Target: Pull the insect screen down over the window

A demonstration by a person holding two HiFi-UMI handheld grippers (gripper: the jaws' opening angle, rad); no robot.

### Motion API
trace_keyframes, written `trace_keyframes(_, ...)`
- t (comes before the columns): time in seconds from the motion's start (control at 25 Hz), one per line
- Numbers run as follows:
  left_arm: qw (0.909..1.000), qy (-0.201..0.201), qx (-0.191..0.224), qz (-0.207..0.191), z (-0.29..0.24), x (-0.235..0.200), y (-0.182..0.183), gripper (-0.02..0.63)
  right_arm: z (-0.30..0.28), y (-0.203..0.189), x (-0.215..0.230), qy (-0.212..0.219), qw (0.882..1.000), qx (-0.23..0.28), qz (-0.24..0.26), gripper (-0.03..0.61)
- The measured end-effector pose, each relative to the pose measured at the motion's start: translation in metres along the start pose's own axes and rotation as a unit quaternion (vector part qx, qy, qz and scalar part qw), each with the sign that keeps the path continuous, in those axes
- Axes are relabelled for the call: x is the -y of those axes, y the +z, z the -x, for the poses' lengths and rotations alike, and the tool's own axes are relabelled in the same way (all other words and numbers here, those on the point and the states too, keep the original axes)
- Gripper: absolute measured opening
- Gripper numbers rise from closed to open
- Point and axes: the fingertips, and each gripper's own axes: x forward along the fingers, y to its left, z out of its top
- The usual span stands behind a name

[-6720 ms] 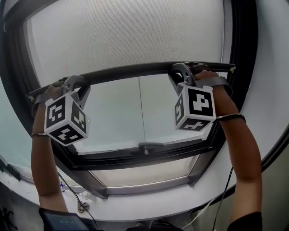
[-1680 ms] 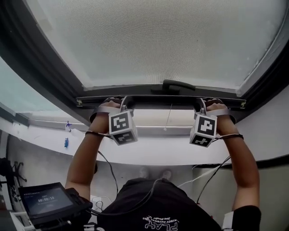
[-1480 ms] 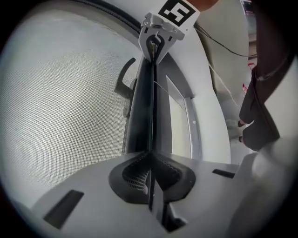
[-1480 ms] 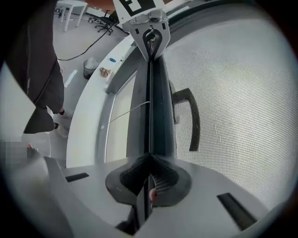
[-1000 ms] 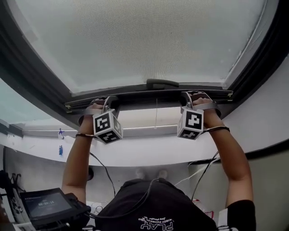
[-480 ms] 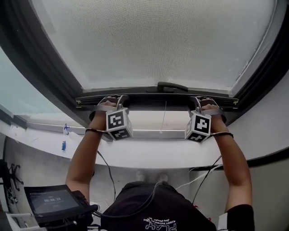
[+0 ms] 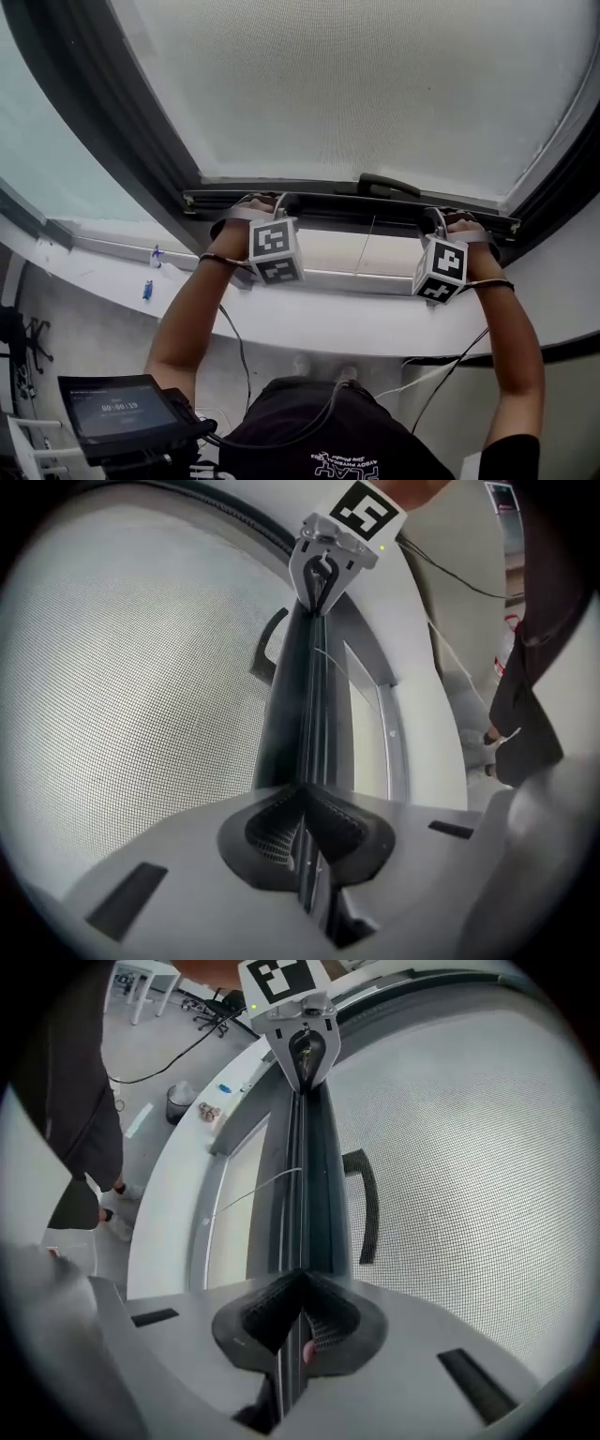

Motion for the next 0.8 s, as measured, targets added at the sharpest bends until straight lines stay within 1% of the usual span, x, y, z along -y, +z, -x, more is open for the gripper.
trace_keyframes(0.12, 0.9993, -0.037, -0.002, 0.006, 0.001, 0.010, 0.002, 0.014, 0.001, -0.002, -0.011, 0.043, 0.999, -0.009, 0.003, 0.011)
trace_keyframes(0.24, 0.9981, -0.059, 0.006, 0.019, 0.000, 0.017, 0.006, 0.014, 0.002, -0.007, -0.019, 0.066, 0.998, -0.020, 0.009, 0.011)
trace_keyframes(0.32, 0.9979, -0.058, 0.015, 0.027, 0.000, 0.019, 0.008, 0.014, 0.002, -0.009, -0.022, 0.067, 0.997, -0.021, 0.011, 0.011)
trace_keyframes(0.4, 0.9983, -0.048, 0.020, 0.027, 0.000, 0.019, 0.009, 0.014, 0.001, -0.011, -0.022, 0.057, 0.998, -0.022, 0.013, 0.011)
trace_keyframes(0.52, 0.9991, -0.033, 0.022, 0.015, -0.001, 0.016, 0.011, 0.014, -0.002, -0.010, -0.019, 0.038, 0.999, -0.026, 0.017, 0.012)
trace_keyframes(0.56, 0.9993, -0.031, 0.021, 0.010, 0.000, 0.016, 0.012, 0.014, -0.002, -0.009, -0.020, 0.038, 0.999, -0.025, 0.016, 0.011)
trace_keyframes(0.68, 0.9992, -0.034, 0.017, 0.012, 0.002, 0.020, 0.012, 0.014, 0.001, -0.009, -0.024, 0.061, 0.998, -0.024, 0.009, 0.011)
trace_keyframes(0.8, 0.9991, -0.033, 0.018, 0.021, 0.005, 0.022, 0.015, 0.012, 0.013, -0.005, -0.029, 0.085, 0.996, -0.041, 0.003, 0.011)
